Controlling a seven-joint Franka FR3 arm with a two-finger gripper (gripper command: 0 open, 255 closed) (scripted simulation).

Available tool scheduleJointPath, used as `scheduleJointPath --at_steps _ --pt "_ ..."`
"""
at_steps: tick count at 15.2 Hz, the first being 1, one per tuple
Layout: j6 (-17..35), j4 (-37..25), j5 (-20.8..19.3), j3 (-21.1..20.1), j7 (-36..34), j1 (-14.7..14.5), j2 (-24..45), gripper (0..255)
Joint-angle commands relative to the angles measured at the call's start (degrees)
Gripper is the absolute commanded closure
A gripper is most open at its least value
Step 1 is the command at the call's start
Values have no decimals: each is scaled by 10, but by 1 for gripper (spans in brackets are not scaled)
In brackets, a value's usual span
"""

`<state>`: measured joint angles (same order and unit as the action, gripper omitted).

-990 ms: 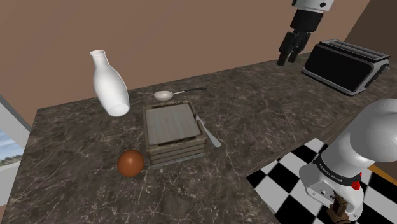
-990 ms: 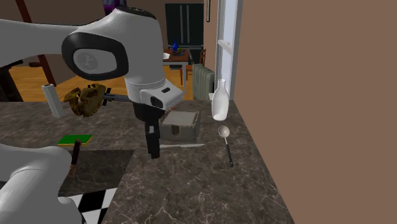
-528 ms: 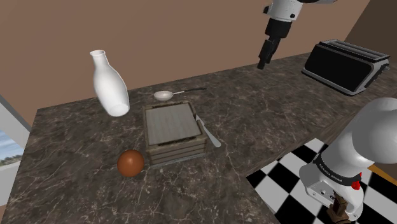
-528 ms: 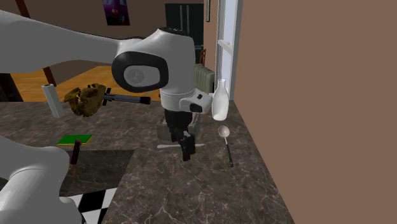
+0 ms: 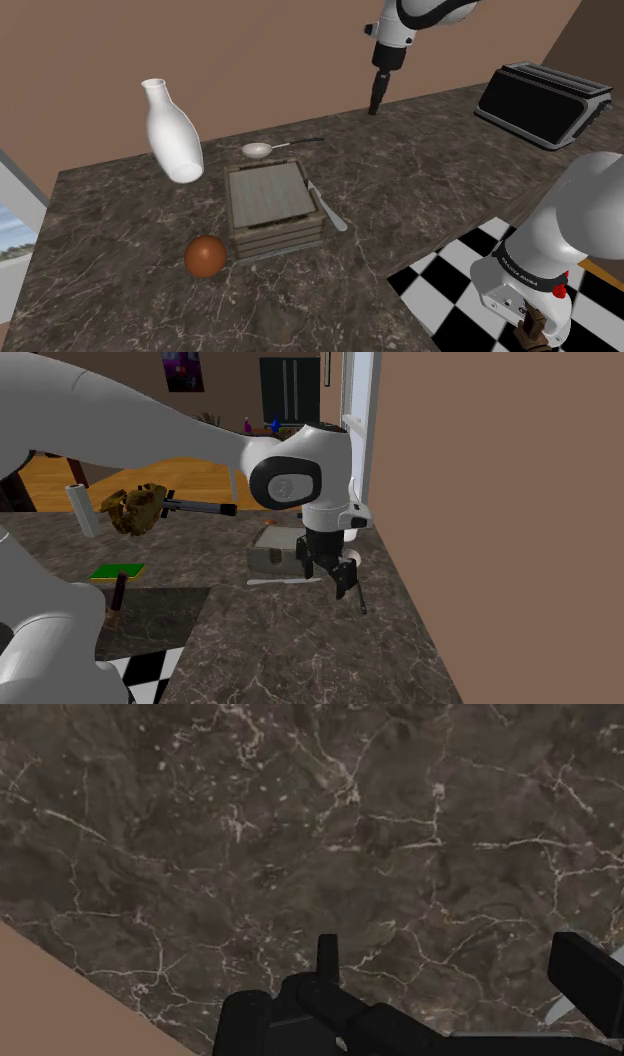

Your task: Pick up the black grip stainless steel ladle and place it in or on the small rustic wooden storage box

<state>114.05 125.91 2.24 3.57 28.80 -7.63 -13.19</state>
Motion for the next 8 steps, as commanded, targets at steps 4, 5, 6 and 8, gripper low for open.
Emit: scheduleJointPath --at_steps 4,5,6,8 --pt "45 -64 -6 -15 73 -24 98 0" --pt "52 -78 -8 -18 87 -28 117 0" --pt "59 -92 -10 -22 100 -32 135 0" --pt "71 -120 -16 -30 127 -40 171 0"
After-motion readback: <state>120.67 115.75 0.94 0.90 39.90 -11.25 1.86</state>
